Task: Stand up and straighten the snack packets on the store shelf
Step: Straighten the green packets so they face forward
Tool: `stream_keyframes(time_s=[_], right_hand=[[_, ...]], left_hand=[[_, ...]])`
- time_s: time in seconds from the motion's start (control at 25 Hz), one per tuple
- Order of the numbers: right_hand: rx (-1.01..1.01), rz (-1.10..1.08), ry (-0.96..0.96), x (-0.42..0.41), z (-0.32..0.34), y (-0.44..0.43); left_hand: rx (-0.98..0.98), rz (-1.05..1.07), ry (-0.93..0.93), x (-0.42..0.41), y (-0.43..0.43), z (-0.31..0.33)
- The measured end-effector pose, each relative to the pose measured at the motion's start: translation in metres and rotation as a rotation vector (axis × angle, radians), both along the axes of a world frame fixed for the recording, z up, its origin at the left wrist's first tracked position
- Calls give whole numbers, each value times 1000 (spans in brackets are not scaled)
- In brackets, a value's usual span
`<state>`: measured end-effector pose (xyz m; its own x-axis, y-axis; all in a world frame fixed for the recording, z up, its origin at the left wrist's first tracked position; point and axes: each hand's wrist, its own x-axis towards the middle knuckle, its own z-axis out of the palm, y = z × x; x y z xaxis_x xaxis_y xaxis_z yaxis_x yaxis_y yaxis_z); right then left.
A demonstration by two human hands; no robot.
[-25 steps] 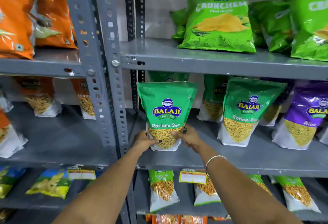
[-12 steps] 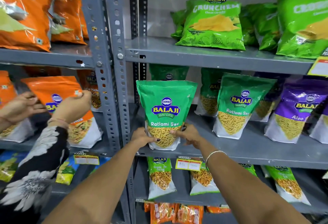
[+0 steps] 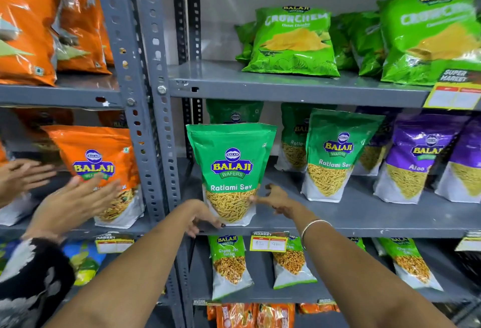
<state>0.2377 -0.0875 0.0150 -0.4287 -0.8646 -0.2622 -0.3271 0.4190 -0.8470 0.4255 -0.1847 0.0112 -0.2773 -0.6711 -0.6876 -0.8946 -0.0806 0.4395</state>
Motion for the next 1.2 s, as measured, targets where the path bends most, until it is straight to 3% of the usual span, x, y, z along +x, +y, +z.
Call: stream_keyframes(time_s=[0.12, 0.2, 0.28, 0.44, 0.56, 0.68, 0.84, 1.2], right_hand=[[76, -90, 79, -46, -4, 19], [153, -120, 161, -84, -7, 38], [149, -186, 182, -126, -5, 53], [51, -326, 144, -212, -12, 75], [-80, -325, -7, -264, -26, 69], [-101, -160, -162, -289, -38, 59], [-216, -47, -247, -289, -51, 51], [-188, 5, -66, -237, -35, 99]], left_hand=[[235, -202, -237, -31, 19, 18], [280, -292, -216, -68, 35, 23], [243, -297, -9, -110, 50, 22], [-17, -93, 476, -203, 69, 2], [-192, 69, 614, -262, 71, -14], [-291, 172, 678, -297, 65, -26], [-329, 230, 659, -302, 71, -27], [-421, 95, 457, -247, 109, -16]])
